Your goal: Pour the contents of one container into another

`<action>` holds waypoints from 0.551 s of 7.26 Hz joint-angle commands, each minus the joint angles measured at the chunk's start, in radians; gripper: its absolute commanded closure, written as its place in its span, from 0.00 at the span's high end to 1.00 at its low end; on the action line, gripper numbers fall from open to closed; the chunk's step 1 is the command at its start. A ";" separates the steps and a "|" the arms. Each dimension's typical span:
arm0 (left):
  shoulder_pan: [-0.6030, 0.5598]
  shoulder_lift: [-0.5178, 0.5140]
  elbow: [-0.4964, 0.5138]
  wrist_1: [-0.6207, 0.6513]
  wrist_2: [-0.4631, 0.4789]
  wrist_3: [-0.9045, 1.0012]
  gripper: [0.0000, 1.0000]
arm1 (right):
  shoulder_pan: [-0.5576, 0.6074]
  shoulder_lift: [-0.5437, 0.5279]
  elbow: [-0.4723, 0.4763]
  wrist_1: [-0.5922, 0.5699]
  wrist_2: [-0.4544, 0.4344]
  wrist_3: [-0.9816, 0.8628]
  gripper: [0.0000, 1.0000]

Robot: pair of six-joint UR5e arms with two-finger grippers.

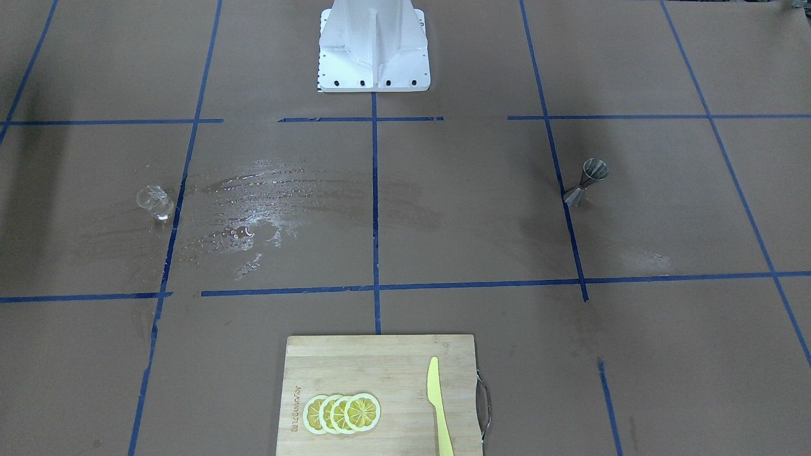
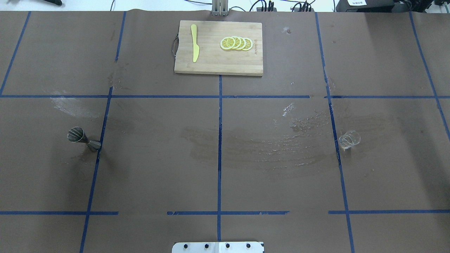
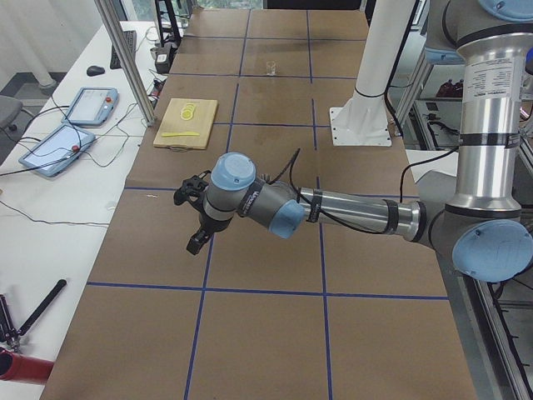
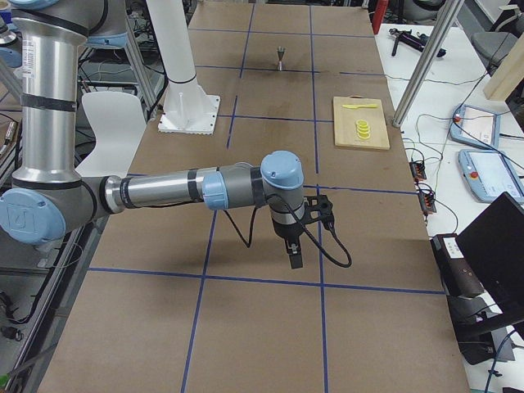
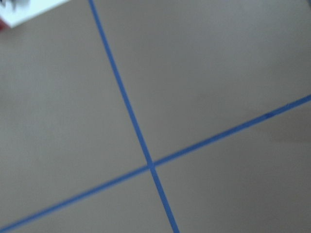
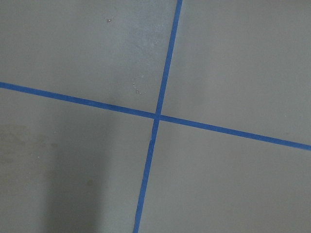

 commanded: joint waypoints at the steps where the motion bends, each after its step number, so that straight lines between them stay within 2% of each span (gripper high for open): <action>1: 0.000 0.023 0.005 -0.221 -0.064 -0.002 1.00 | 0.000 0.006 0.001 0.020 0.032 0.000 1.00; 2: 0.003 0.026 0.007 -0.314 -0.065 -0.052 1.00 | 0.000 0.007 0.008 0.021 0.033 0.000 1.00; 3: 0.016 0.021 0.002 -0.397 -0.064 -0.195 1.00 | 0.000 0.009 0.008 0.026 0.033 -0.003 1.00; 4: 0.077 0.027 0.002 -0.526 -0.052 -0.338 1.00 | 0.000 0.008 0.002 0.058 0.031 0.000 1.00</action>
